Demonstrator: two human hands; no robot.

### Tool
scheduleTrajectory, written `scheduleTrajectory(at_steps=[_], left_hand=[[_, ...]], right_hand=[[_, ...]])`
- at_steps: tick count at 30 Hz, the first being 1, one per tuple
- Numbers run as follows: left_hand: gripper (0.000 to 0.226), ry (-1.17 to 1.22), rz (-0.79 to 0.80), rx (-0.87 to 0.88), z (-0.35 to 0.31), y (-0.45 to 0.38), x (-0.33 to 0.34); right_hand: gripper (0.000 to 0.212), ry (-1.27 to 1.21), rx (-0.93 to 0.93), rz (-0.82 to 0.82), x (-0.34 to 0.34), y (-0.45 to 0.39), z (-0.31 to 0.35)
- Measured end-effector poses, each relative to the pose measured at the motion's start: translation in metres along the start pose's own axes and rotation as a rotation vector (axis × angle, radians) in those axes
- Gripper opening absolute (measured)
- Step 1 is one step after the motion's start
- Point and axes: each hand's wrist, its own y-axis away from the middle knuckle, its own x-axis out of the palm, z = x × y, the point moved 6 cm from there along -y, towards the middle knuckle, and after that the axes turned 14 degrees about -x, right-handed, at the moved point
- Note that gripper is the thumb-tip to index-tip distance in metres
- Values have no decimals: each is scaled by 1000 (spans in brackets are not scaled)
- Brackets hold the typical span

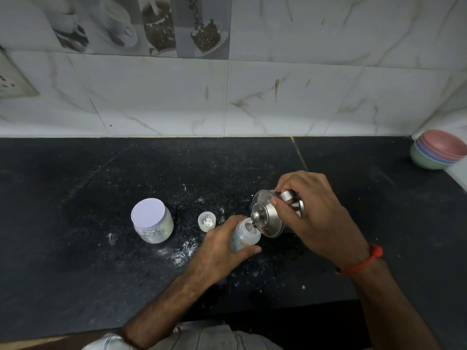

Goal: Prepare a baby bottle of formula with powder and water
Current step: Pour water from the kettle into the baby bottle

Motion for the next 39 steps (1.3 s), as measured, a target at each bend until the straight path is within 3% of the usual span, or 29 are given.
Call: scheduleTrajectory(at_steps=[5,18,39], left_hand=[[64,-1,6,-5,2,0,1],[60,-6,29,-16,8,0,5],[63,-29,17,-19,23,-3,9]], right_hand=[[19,26,-6,23,1,-4,3],[22,50,69,138,4,-13,4],[25,140,29,163,0,-18,15]])
